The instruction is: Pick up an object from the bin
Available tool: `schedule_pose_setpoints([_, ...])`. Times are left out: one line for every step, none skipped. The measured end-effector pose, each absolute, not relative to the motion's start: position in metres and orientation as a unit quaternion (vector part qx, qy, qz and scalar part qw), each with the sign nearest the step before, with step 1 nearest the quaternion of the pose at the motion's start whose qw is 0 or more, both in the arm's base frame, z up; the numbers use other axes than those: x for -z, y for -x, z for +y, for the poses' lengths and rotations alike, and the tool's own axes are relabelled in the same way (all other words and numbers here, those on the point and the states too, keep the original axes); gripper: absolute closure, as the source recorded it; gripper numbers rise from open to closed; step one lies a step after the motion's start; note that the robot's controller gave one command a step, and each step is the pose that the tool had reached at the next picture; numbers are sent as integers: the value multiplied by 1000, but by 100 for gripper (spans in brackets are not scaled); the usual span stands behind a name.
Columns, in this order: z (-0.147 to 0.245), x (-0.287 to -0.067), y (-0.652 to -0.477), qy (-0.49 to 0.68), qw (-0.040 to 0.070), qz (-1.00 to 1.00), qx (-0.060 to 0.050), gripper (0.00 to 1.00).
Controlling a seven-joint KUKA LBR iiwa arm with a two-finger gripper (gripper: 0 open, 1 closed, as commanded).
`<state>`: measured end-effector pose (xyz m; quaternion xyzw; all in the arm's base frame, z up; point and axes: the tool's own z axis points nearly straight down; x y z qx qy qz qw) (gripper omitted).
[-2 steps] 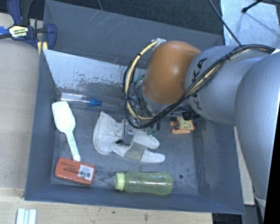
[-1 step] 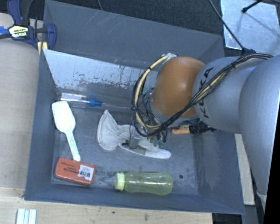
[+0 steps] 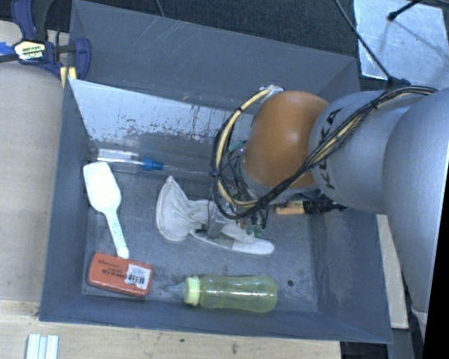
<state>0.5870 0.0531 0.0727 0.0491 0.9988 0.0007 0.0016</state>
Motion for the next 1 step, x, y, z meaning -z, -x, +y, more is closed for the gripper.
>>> schedule_pose_setpoints([44,-261,-567,-35,3,999,0,100])
